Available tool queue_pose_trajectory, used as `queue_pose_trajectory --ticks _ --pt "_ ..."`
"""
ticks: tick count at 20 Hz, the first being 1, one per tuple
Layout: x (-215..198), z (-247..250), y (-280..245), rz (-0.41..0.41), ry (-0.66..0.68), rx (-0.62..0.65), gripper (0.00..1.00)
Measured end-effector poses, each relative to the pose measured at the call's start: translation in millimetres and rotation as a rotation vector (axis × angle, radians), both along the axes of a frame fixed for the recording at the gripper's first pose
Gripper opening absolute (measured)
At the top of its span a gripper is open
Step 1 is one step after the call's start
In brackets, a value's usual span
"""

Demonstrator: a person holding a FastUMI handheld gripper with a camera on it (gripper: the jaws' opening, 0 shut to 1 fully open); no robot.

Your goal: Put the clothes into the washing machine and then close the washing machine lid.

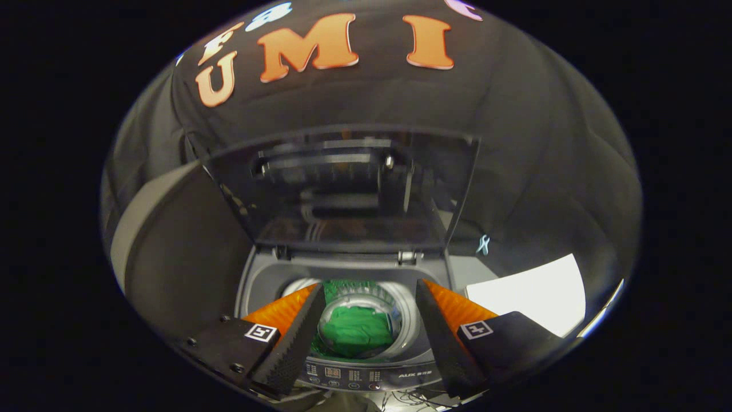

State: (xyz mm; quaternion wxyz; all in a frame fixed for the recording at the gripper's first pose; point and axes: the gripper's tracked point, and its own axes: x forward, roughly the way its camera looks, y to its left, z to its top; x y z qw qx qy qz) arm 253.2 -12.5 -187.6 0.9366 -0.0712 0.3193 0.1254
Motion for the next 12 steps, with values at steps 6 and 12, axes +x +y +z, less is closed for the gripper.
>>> queue_pose_trajectory --ticks 6,12 --pt "36.4 106.2 28.3 -0.020 -0.183 0.091 0.98" --pt "94.0 122.2 75.0 -0.036 -0.259 0.096 0.98"
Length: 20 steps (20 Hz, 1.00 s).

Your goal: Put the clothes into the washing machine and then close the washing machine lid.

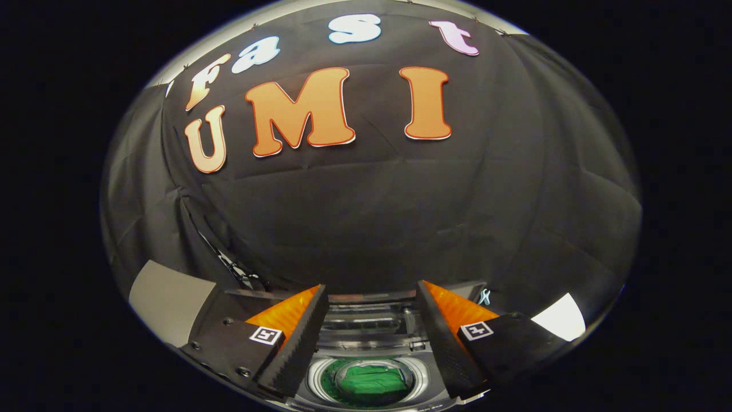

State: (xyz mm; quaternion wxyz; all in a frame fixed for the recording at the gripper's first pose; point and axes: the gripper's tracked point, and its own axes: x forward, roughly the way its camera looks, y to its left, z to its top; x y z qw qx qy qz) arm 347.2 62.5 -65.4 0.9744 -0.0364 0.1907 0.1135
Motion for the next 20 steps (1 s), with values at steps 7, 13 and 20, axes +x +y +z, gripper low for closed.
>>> queue_pose_trajectory --ticks 7,13,20 --pt "47.0 -41.0 13.8 -0.047 0.018 -0.046 0.98" --pt "33.4 -39.9 8.2 -0.052 -0.039 -0.032 1.00" --pt "-8.8 -42.7 -5.1 -0.048 -0.061 -0.029 1.00"
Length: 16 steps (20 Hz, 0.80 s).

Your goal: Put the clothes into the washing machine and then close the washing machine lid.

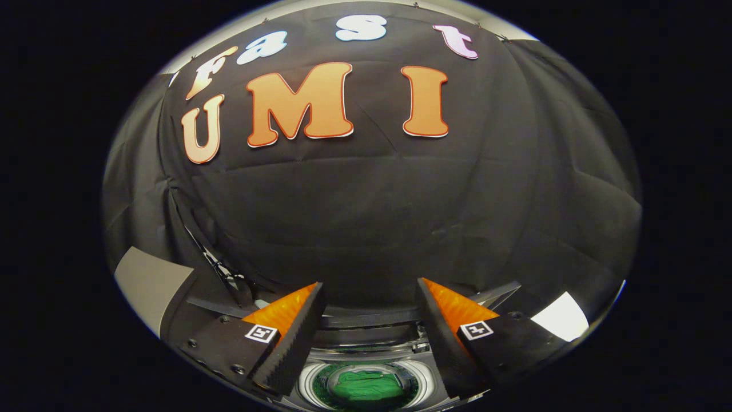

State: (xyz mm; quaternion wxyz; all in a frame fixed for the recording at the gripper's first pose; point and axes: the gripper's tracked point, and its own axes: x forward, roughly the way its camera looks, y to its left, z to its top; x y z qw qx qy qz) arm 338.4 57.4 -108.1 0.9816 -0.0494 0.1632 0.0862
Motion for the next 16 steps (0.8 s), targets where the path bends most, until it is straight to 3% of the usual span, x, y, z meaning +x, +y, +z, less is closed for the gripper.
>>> queue_pose_trajectory --ticks 11,14,16 --pt "-65.4 -21.7 -18.4 0.032 -0.030 0.008 1.00" --pt "-78.9 -34.5 -22.4 0.050 -0.011 0.013 1.00" --pt "-91.0 -65.5 -34.3 0.031 0.075 0.010 0.99"
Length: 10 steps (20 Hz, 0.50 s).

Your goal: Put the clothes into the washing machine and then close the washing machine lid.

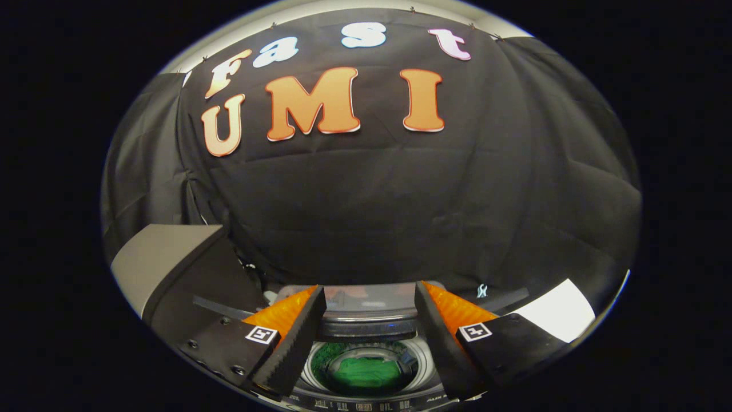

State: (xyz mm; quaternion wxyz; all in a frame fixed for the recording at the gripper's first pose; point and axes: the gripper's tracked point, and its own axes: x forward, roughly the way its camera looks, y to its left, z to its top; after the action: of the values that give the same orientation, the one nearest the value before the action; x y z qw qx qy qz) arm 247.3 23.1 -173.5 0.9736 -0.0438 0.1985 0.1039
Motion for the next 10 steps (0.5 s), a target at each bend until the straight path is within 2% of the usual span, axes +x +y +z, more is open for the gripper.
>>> queue_pose_trajectory --ticks 2,4,10 --pt "-19.0 -40.3 -2.1 0.002 0.107 0.043 0.99" --pt "-36.3 -60.1 -4.4 0.015 0.143 0.033 0.99" --pt "-37.5 -29.6 -15.2 0.057 0.084 -0.018 0.99"
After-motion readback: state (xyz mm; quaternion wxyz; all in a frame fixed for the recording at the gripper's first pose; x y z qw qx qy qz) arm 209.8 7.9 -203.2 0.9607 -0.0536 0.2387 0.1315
